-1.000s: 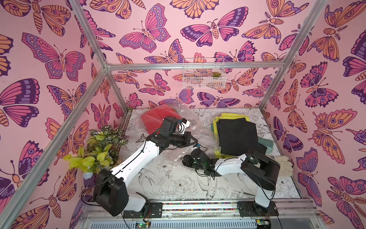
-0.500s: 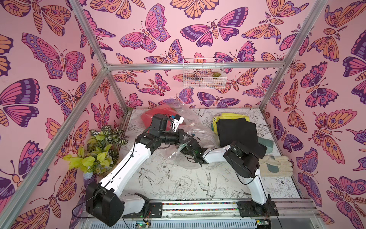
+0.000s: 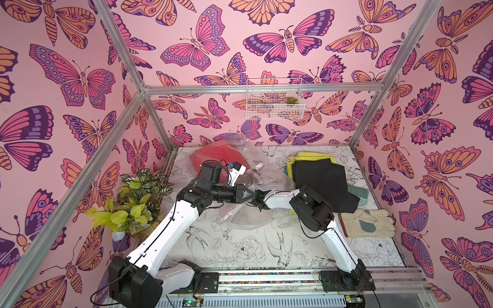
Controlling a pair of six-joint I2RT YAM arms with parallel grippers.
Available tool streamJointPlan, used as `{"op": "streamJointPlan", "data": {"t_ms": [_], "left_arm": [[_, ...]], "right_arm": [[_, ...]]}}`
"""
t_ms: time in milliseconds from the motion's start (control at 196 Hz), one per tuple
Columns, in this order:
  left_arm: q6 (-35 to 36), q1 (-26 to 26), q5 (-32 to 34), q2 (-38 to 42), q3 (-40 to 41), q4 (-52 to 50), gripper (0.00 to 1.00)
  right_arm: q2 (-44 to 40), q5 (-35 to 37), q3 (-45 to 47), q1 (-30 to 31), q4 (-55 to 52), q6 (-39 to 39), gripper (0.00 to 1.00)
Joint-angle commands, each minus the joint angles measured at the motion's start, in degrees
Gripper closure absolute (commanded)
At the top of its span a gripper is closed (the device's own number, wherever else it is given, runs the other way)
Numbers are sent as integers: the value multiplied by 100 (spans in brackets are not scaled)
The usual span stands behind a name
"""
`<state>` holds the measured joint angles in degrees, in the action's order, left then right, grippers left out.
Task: Take the trousers out of the vacuum bag
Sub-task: Take out the trousers from the vacuum bag.
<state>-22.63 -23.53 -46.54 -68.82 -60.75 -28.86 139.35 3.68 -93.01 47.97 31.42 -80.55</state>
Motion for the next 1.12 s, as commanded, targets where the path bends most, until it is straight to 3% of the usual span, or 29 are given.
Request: {"op": "streamJointPlan", "data": {"t_ms": [0, 535, 714, 913, 1045, 1117], "left_arm": [[409, 71, -10, 171, 300, -319, 100], [611, 200, 154, 325, 389, -436, 100], [604, 217, 124, 299, 380, -431, 100], [620, 235, 110, 281, 376, -436, 100], [611, 235, 102, 279, 380, -436, 100], [620, 243, 102, 273, 371, -432, 100]], "right_arm": [[225, -136, -401, -129, -172, -24, 55], [693, -314, -1211, -229, -346, -39, 53], [779, -356, -1317, -265, -261, -101, 66], [699, -350, -1205, -288, -152, -53, 70], [777, -356, -1296, -313, -261, -90, 70], [829, -342, -1347, -327, -312, -105, 65]]}}
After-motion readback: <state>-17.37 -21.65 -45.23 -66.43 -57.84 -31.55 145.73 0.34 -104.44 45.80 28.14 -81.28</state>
